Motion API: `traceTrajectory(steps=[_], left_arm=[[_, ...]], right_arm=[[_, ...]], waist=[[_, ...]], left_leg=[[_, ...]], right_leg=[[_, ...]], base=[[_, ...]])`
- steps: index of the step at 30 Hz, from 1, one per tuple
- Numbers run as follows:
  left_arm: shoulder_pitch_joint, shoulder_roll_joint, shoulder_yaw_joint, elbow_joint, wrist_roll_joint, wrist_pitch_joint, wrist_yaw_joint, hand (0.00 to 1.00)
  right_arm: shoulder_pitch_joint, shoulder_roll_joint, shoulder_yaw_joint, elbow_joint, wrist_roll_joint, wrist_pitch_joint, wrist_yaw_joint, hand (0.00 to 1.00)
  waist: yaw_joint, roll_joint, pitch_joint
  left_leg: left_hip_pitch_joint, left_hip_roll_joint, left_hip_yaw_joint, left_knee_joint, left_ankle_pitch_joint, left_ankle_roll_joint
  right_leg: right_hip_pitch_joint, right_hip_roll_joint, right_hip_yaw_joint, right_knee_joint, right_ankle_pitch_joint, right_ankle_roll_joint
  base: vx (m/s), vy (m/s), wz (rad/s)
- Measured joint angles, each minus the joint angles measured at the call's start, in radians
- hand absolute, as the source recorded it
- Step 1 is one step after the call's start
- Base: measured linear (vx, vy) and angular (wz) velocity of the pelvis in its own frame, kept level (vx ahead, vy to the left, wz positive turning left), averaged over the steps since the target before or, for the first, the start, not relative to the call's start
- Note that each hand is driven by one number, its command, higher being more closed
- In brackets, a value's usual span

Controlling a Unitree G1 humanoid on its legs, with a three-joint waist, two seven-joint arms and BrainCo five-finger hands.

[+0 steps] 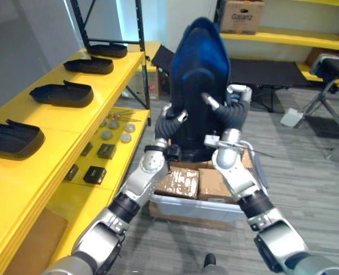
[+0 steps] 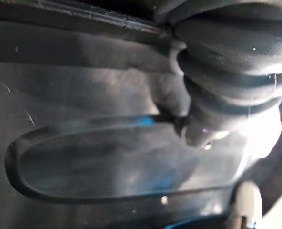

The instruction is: Walk over and take plastic housings, then place them on the shelf

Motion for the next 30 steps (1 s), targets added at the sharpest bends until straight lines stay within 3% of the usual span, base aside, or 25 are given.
traceTrajectory(steps=[7,12,15,19,24,30], left_arm=[[0.083,0.011,0.048,-0.151,0.244,0.048,0.015,1.00],[0.129,-0.015,0.130,-0.227,0.375,0.056,0.023,1.00],[0.157,-0.018,0.190,-0.264,0.412,0.055,0.034,1.00],[0.195,-0.008,0.247,-0.287,0.409,0.024,0.051,1.00],[0.232,-0.011,0.258,-0.287,0.409,0.016,0.053,1.00],[0.250,-0.010,0.260,-0.283,0.409,0.015,0.056,1.00]], right_arm=[[0.126,0.008,-0.038,-0.100,0.019,0.000,0.067,0.00],[0.226,0.003,-0.086,-0.202,0.027,-0.018,0.120,0.00],[0.254,-0.003,-0.132,-0.233,0.029,-0.041,0.129,0.00],[0.268,-0.030,-0.230,-0.251,0.028,-0.056,0.074,0.00],[0.284,-0.041,-0.280,-0.311,0.029,-0.086,0.068,0.00],[0.360,-0.042,-0.324,-0.330,0.047,-0.089,0.092,0.00]], waist=[[-0.005,0.005,-0.014],[-0.018,0.019,-0.022],[-0.019,0.028,-0.027],[-0.015,0.030,-0.028],[-0.017,0.031,-0.029],[-0.018,0.033,-0.030]], left_leg=[[0.012,-0.001,0.020,-0.008,-0.001,0.000],[0.012,-0.001,0.026,-0.009,-0.005,-0.002],[0.013,-0.001,0.026,-0.009,-0.006,-0.002],[0.013,-0.001,0.027,-0.009,-0.010,-0.006],[0.015,0.000,0.036,-0.009,-0.011,-0.007],[0.025,-0.001,0.055,-0.010,-0.015,-0.004]], right_leg=[[-0.007,0.002,0.004,0.006,-0.001,-0.001],[-0.010,0.003,0.007,0.006,-0.001,-0.001],[-0.010,0.003,0.008,0.006,-0.002,-0.002],[-0.010,0.003,0.009,0.006,-0.003,-0.005],[-0.015,0.004,0.018,0.006,-0.003,-0.005],[-0.021,0.005,0.037,0.006,-0.003,-0.004]], base=[[0.00,0.044,-0.06],[0.01,0.032,-0.03],[0.00,0.036,-0.01],[0.00,0.000,0.00],[0.00,0.021,-0.04],[0.01,0.032,-0.09]])
